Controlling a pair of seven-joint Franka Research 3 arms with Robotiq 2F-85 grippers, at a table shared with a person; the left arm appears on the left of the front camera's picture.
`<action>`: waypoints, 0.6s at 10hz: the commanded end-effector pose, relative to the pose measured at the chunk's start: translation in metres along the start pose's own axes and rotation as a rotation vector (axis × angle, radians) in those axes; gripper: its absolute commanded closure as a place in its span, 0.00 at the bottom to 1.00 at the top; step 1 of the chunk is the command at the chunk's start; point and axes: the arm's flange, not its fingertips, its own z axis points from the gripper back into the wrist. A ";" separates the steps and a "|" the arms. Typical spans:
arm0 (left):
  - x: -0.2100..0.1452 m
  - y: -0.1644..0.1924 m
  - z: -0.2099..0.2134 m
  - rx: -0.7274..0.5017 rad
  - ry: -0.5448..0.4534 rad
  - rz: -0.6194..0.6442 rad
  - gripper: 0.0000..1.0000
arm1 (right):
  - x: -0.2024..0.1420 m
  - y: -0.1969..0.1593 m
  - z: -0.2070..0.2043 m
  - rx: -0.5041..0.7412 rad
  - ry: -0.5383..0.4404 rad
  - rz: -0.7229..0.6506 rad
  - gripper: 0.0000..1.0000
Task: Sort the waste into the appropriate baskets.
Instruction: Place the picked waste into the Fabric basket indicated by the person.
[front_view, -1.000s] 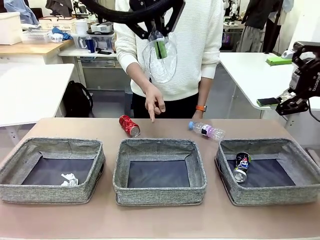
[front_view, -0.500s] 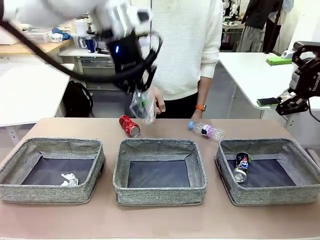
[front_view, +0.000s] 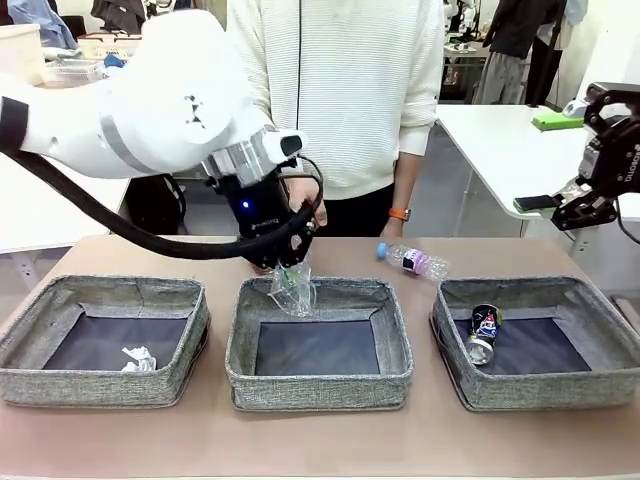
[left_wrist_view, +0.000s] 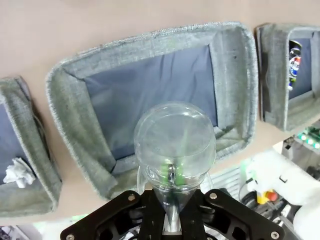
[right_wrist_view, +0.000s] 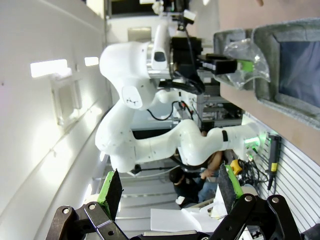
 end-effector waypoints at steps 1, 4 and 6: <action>0.008 -0.007 0.003 0.008 -0.031 0.022 0.99 | 0.000 0.002 0.000 0.023 -0.001 0.014 0.00; 0.012 -0.010 0.001 0.022 -0.015 0.008 0.42 | 0.000 0.002 0.000 0.023 -0.001 0.014 0.00; 0.011 -0.010 0.003 0.005 -0.021 0.007 0.00 | 0.000 0.002 0.000 0.023 -0.001 0.014 0.00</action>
